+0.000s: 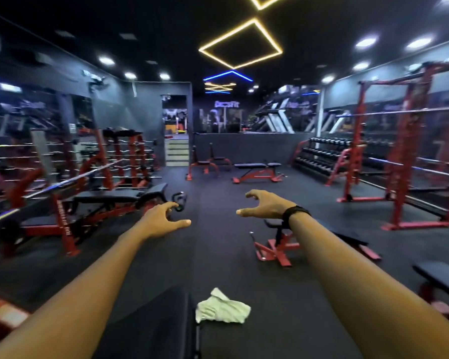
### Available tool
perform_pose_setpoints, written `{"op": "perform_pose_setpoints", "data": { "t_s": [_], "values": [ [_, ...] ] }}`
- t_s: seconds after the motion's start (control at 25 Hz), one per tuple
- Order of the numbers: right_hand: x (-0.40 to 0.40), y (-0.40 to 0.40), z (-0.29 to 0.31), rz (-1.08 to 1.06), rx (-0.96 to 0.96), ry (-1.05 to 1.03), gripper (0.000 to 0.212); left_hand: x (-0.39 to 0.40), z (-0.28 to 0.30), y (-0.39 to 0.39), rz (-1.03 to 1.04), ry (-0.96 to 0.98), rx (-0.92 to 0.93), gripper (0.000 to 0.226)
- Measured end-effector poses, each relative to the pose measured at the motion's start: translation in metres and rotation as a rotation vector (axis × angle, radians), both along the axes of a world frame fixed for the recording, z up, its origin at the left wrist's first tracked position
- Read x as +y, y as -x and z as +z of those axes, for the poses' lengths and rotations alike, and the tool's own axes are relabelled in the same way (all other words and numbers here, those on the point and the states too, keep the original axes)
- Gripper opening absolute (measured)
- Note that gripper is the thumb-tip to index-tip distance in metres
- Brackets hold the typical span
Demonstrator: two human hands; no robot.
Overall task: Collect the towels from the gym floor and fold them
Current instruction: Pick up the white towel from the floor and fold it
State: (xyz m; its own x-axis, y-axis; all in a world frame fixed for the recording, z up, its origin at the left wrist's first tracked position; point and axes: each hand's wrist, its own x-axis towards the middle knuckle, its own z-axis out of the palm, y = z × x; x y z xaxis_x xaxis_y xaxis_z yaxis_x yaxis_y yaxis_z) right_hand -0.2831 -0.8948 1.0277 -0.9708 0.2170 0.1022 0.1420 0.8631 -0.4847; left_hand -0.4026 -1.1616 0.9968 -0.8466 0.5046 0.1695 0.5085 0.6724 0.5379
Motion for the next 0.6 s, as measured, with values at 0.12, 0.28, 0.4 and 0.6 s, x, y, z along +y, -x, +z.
{"op": "perform_pose_setpoints", "data": {
  "t_s": [0.12,0.28,0.4,0.6],
  "values": [
    [0.061,-0.027,-0.008,-0.093,-0.007,0.015,0.079,0.069,-0.010,-0.002,-0.085,-0.005,-0.020,0.079],
    [0.130,-0.039,-0.022,-0.182,-0.014,0.026,0.077,0.144,-0.019,0.009,-0.175,0.006,-0.013,0.077],
    [0.168,-0.029,-0.034,-0.217,-0.040,0.024,0.076,0.187,-0.028,0.030,-0.214,0.011,0.001,0.077],
    [0.231,0.028,-0.048,-0.250,-0.077,-0.002,0.076,0.260,-0.043,0.100,-0.253,0.002,-0.013,0.079]
  ]
}}
